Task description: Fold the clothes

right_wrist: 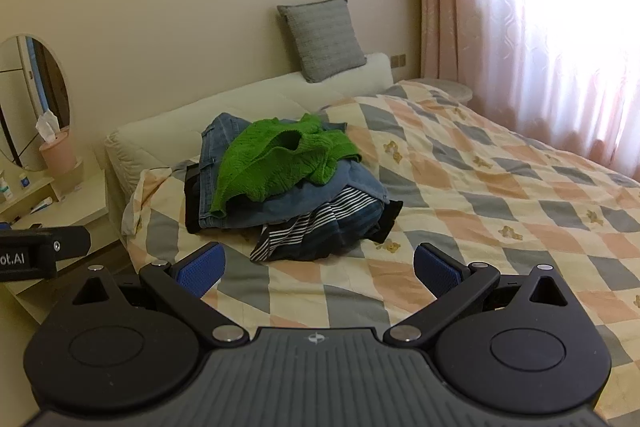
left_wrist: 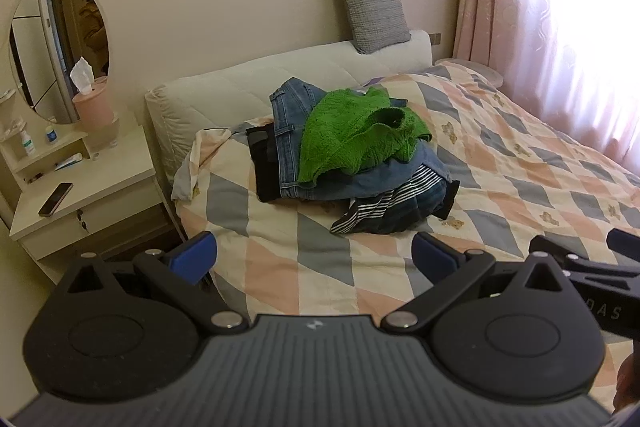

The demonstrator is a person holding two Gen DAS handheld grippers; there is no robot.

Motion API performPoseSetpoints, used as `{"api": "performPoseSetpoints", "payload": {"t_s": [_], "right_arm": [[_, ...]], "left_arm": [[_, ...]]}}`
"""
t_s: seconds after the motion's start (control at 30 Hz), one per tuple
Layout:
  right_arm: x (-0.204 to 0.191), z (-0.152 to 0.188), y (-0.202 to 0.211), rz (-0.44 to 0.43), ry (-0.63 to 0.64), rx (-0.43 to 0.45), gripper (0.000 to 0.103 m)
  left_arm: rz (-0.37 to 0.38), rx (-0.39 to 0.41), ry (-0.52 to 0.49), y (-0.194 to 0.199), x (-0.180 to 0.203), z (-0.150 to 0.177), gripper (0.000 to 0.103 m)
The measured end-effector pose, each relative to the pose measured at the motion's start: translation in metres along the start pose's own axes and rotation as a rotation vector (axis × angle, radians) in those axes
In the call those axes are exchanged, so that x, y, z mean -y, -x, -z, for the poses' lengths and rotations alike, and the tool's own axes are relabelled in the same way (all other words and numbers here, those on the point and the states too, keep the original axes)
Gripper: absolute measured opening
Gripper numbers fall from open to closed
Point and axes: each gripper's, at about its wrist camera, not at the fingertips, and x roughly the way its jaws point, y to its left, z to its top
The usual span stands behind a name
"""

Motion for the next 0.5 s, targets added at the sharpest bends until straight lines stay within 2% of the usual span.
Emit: {"api": "performPoseSetpoints", "payload": {"t_s": [0.17,0.23,0.5], "right_arm": [[0.001,0.002,0.002,0.019,0.02,0.003,0.103],[0.012,-0.003,-0.006,0.0,-0.003,-0.027,0.103],[0.023,-0.003,-0.019,-0.014,-0.005,-0.036,0.103]], "left_arm": [[-0.001,-0.016,-0.007,-0.003,0.009,-0.001,0.103],[-0.002,-0.022,-0.009,-0.004,0.013,-0.001,0.103],[-0.006,-0.042,0.004,-0.016,0.018,-0.003,0.103]]}}
